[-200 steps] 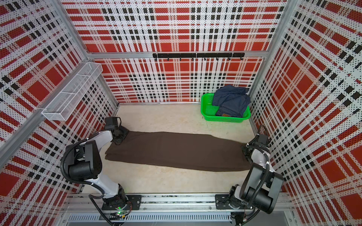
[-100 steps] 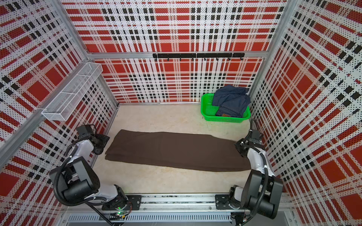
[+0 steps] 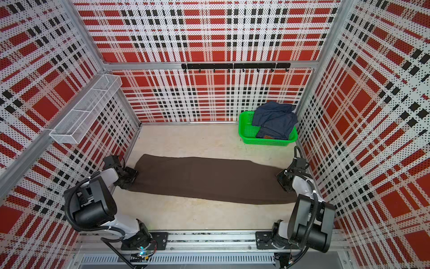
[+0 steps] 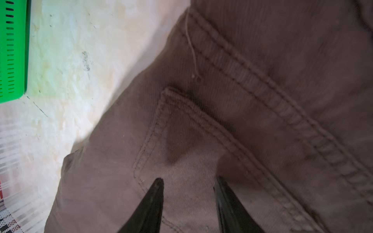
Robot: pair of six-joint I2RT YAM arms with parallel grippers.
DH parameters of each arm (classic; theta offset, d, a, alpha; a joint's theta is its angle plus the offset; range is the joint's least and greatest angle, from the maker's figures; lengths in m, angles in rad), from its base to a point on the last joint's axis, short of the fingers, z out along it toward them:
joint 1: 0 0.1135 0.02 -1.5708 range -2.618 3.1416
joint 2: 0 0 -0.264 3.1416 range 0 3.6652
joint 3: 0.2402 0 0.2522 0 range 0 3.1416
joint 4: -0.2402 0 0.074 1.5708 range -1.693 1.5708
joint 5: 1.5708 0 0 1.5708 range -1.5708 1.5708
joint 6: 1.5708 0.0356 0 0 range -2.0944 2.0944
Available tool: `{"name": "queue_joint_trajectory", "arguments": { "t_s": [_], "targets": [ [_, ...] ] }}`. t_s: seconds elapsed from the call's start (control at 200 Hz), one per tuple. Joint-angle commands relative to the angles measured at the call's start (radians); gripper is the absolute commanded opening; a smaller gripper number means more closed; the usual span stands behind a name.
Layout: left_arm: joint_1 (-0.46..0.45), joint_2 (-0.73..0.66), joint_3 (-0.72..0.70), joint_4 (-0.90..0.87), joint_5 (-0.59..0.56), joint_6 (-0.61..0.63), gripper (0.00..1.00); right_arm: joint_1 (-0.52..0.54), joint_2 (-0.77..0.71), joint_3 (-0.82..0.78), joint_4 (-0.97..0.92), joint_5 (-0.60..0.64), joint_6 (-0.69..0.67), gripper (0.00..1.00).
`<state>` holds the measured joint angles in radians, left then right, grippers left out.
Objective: Fold and stack the trousers
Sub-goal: Smooth out the trousers at the center of the table.
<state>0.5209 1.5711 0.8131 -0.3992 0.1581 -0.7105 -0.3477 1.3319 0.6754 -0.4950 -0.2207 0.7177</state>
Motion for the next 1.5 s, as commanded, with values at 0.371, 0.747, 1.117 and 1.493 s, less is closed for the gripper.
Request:
{"name": "queue_joint_trajectory", "arguments": {
  "t_s": [0.371, 0.747, 1.117, 1.493],
  "targets": [
    [-0.051, -0.001, 0.137, 0.005, 0.064, -0.033, 0.00, 0.035, -0.168, 0.082, -0.205, -0.075, 0.056, 0.44],
    [-0.056, 0.012, 0.103, 0.049, 0.117, -0.032, 0.00, 0.408, -0.384, -0.050, -0.261, -0.073, 0.479, 0.47],
    [-0.053, 0.004, 0.095, 0.063, 0.133, -0.032, 0.00, 0.626, -0.306, -0.158, -0.133, -0.023, 0.758, 0.49],
    [-0.027, -0.016, 0.087, 0.063, 0.144, -0.029, 0.00, 0.641, -0.262, -0.224, -0.032, -0.035, 0.843, 0.47]
  ]
}}
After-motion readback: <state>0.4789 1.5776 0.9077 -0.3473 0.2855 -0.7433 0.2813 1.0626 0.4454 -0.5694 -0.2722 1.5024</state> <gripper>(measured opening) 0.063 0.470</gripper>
